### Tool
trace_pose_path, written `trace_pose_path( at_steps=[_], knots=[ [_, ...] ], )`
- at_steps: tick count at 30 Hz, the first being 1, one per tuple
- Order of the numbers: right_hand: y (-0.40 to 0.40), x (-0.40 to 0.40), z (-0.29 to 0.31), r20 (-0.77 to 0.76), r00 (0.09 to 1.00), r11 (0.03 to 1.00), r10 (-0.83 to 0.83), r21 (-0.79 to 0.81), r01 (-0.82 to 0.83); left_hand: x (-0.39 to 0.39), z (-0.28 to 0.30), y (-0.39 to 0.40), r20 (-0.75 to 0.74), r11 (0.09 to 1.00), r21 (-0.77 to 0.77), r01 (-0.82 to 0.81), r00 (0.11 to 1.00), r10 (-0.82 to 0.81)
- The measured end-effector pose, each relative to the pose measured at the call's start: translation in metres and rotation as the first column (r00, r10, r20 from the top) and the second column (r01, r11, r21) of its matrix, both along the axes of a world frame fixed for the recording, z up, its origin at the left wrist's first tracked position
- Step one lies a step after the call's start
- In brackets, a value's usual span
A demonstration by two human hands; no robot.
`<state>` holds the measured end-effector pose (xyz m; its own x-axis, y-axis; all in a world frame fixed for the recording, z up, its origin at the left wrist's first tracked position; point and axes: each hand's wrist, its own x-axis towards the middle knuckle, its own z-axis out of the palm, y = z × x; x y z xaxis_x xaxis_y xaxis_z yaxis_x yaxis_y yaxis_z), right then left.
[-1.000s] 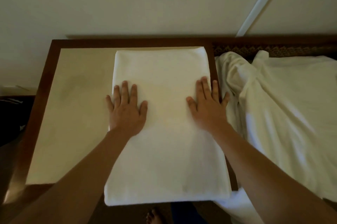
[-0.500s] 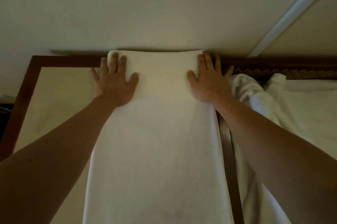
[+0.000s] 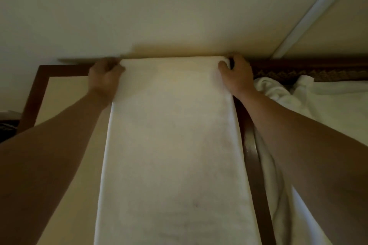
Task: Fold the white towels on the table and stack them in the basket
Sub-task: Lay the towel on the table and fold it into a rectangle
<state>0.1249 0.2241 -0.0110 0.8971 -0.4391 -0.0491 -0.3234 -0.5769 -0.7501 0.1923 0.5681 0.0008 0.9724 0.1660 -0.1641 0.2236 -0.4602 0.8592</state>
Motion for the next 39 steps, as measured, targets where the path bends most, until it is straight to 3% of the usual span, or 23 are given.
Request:
trace_pose_path(
  at_steps=[2, 5, 11, 18, 21, 23, 25, 28, 32, 35, 39],
  knots=[
    [0.0, -0.032, 0.002, -0.072, 0.994, 0.996, 0.083, 0.044, -0.08, -0.032, -0.005, 0.016, -0.048, 0.999, 0.016, 0.048, 0.998, -0.047],
    [0.012, -0.088, 0.0, -0.143, 0.974, 0.983, 0.176, -0.019, -0.181, -0.085, -0.011, 0.025, -0.056, 0.989, 0.1, 0.113, 0.993, -0.108],
    [0.05, -0.225, -0.004, -0.186, 0.974, 0.986, 0.133, -0.072, -0.148, -0.214, -0.014, 0.05, -0.079, 0.958, 0.233, 0.168, 0.985, -0.153],
    [0.104, -0.406, -0.004, -0.305, 0.952, 0.975, -0.012, -0.214, -0.056, -0.389, -0.003, 0.091, -0.159, 0.967, 0.177, 0.185, 0.975, -0.157],
    [0.122, -0.463, -0.005, -0.216, 0.961, 0.941, -0.171, -0.326, 0.094, -0.453, 0.006, 0.094, -0.148, 0.992, 0.101, 0.072, 0.987, -0.056],
    [0.131, -0.486, -0.004, -0.126, 0.95, 0.91, -0.287, -0.345, 0.23, -0.484, 0.014, 0.088, -0.125, 0.994, 0.054, -0.09, 0.988, 0.096],
    [0.134, -0.495, -0.002, -0.102, 0.933, 0.913, -0.344, -0.268, 0.308, -0.497, 0.013, 0.082, -0.145, 0.956, -0.058, -0.286, 0.95, 0.275],
    [0.133, -0.494, -0.002, -0.13, 0.908, 0.917, -0.399, -0.052, 0.396, -0.49, -0.002, 0.08, -0.338, 0.824, -0.257, -0.505, 0.846, 0.413],
    [0.129, -0.489, -0.006, -0.191, 0.888, 0.875, -0.419, 0.176, 0.451, -0.484, -0.015, 0.088, -0.474, 0.816, -0.313, -0.486, 0.824, 0.309],
    [0.12, -0.491, -0.006, -0.191, 0.908, 0.876, -0.372, 0.251, 0.412, -0.482, -0.013, 0.096, -0.531, 0.77, -0.466, -0.436, 0.834, 0.152],
    [0.114, -0.493, -0.005, -0.206, 0.933, 0.881, -0.295, 0.319, 0.349, -0.483, -0.003, 0.099, -0.551, 0.803, -0.487, -0.343, 0.834, 0.022]
  ],
)
